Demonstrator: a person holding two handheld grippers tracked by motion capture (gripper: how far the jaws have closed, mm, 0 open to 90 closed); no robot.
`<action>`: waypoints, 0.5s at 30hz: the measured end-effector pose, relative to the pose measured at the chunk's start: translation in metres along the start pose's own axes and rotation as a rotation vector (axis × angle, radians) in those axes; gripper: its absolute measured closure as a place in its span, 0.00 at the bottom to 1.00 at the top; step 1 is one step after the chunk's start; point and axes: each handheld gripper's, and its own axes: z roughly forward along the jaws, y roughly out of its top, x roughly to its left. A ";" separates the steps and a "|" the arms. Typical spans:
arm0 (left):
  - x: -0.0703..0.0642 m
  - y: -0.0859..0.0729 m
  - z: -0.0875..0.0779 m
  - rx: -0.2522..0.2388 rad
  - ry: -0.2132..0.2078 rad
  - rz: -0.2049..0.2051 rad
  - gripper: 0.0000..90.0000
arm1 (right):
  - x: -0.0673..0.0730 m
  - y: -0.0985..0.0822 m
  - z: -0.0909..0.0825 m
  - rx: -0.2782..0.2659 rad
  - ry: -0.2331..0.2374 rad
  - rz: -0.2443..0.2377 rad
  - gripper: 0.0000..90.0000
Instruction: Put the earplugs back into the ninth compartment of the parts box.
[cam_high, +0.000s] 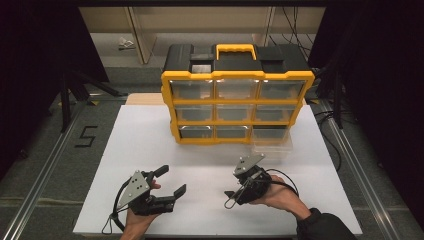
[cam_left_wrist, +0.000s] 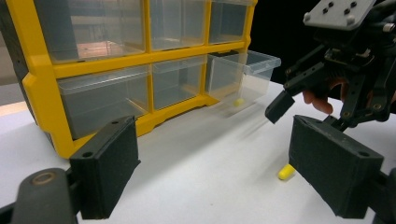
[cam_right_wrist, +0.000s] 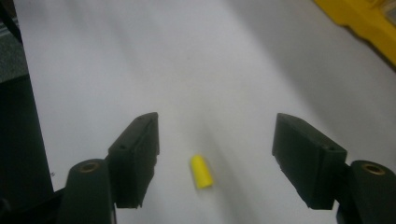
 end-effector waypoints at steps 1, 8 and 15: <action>0.000 0.000 0.000 0.000 0.000 0.000 0.17 | 0.000 -0.001 0.001 0.010 0.003 0.000 0.40; 0.001 0.000 0.000 0.000 0.005 0.000 0.17 | 0.000 -0.005 0.012 0.079 0.023 -0.008 0.50; 0.001 0.000 0.000 -0.001 0.003 0.001 0.17 | 0.000 -0.009 0.020 0.127 0.037 -0.014 0.60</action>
